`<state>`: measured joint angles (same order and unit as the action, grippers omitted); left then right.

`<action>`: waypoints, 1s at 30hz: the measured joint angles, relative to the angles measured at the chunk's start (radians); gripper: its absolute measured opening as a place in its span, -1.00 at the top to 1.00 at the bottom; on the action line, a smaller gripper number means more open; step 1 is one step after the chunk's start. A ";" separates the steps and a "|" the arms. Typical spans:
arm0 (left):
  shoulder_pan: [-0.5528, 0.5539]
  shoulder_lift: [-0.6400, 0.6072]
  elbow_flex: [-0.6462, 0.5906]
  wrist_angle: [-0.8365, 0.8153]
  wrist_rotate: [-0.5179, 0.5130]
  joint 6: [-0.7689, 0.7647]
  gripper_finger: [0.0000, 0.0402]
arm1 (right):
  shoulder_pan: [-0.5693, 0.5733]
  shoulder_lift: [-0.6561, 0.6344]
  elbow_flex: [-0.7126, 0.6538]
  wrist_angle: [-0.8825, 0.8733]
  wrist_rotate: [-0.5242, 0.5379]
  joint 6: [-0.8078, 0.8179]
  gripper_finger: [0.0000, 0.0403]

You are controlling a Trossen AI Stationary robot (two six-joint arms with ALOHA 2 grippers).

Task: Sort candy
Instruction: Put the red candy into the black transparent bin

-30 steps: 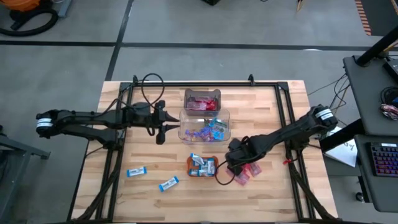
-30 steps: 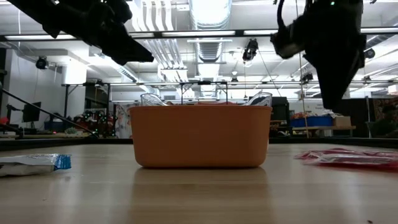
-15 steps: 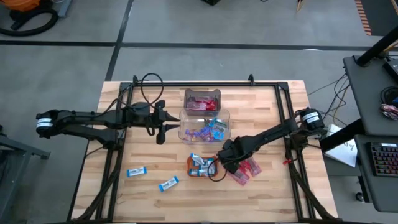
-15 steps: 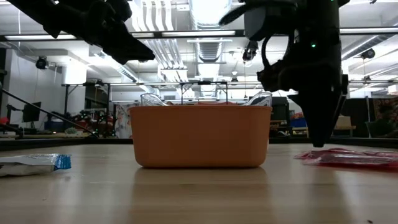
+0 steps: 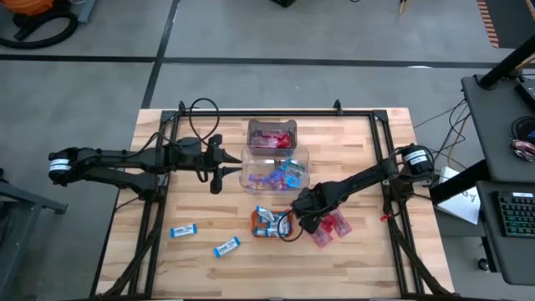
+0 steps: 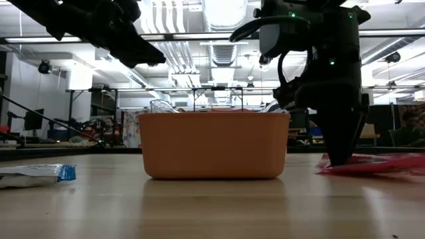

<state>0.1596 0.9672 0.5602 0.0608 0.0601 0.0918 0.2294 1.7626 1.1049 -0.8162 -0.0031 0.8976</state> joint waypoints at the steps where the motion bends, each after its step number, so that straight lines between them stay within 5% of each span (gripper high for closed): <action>1: 0.000 0.000 0.000 -0.001 0.000 0.000 0.57 | -0.002 0.000 -0.003 0.000 -0.002 0.000 -0.02; 15: 0.000 0.000 0.000 0.005 0.000 0.000 0.57 | -0.008 -0.022 0.000 -0.033 0.004 -0.002 0.87; 30: 0.000 0.000 0.000 0.009 0.000 0.000 0.57 | -0.008 -0.151 0.022 -0.152 0.004 -0.008 0.89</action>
<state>0.1595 0.9672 0.5602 0.0698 0.0601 0.0914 0.2218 1.6120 1.1267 -0.9686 0.0010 0.8894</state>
